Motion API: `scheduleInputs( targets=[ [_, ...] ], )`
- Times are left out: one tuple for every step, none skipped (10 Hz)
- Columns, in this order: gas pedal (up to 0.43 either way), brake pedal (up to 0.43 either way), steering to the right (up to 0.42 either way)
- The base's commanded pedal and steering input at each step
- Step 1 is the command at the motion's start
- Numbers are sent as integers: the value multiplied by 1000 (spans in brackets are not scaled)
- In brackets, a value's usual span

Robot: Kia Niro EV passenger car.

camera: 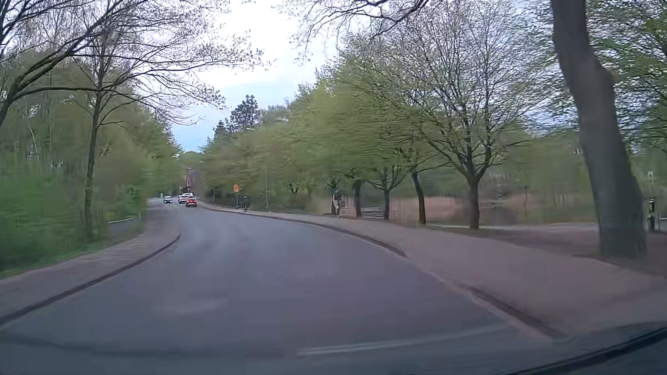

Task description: Follow the waypoints while adhering to traffic rules and regulations

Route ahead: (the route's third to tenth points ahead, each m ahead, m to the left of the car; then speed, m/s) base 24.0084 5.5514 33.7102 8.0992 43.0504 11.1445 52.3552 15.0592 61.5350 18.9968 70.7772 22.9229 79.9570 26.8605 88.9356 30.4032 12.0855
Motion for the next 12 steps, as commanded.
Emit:
scheduleInputs(
  targets=[
    [110,0,-49],
    [110,0,-48],
    [110,0,-48],
    [110,0,-47],
    [98,0,-47],
    [98,0,-48],
    [98,0,-50],
    [79,0,-50],
    [67,0,-50],
    [67,0,-49],
    [67,0,-48],
    [67,0,-46]
  ],
)
